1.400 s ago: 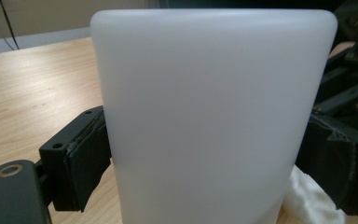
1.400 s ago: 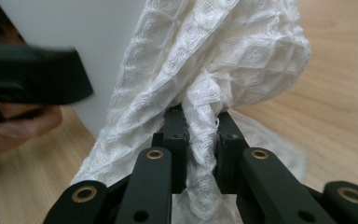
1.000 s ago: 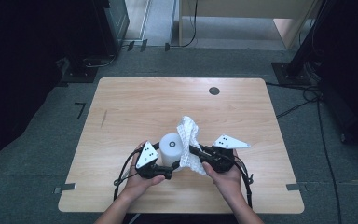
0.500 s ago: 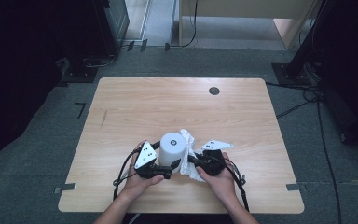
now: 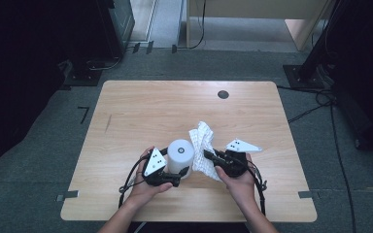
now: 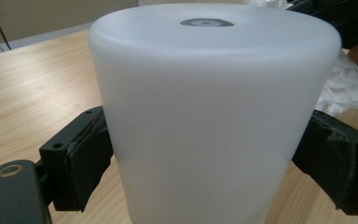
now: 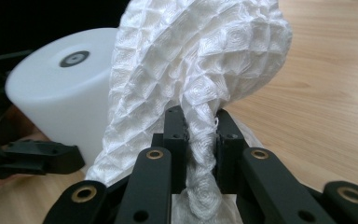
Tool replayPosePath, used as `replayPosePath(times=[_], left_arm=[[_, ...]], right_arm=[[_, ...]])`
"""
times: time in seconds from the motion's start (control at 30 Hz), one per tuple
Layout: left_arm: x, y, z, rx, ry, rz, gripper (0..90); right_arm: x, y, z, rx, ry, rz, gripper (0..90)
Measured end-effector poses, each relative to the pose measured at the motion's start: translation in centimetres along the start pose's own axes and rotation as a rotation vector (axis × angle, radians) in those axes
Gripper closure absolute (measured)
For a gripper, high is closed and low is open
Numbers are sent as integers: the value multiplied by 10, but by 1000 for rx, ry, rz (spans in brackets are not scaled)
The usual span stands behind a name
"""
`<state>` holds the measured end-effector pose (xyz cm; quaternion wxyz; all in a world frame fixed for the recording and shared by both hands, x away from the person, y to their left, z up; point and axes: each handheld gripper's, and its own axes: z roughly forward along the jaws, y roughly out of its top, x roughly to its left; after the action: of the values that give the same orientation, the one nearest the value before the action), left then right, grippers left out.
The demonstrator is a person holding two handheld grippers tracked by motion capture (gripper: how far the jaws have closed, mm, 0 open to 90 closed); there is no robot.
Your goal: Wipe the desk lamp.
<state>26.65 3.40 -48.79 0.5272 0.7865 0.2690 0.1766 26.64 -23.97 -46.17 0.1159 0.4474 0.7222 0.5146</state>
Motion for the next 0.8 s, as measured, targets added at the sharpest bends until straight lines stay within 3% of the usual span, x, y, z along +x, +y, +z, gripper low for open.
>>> replayPosePath(times=[0.2,0.33,0.4,0.53,0.67,0.8], left_arm=[[6,-3,-1,0,1,-22,93],[8,-4,-5,1,13,-20,181],[9,-4,-4,9,1,-30,155],[6,-1,0,3,44,-75,97],[-6,9,7,-24,97,-124,88],[-20,17,21,-11,217,-177,67]], right_arm=[[-3,0,1,14,-3,8,787],[-2,-1,2,30,-8,0,788],[-3,-1,2,30,-9,1,788],[-4,0,1,22,-14,0,788],[-9,1,-1,16,-45,12,787],[-14,0,-2,17,-76,32,787]])
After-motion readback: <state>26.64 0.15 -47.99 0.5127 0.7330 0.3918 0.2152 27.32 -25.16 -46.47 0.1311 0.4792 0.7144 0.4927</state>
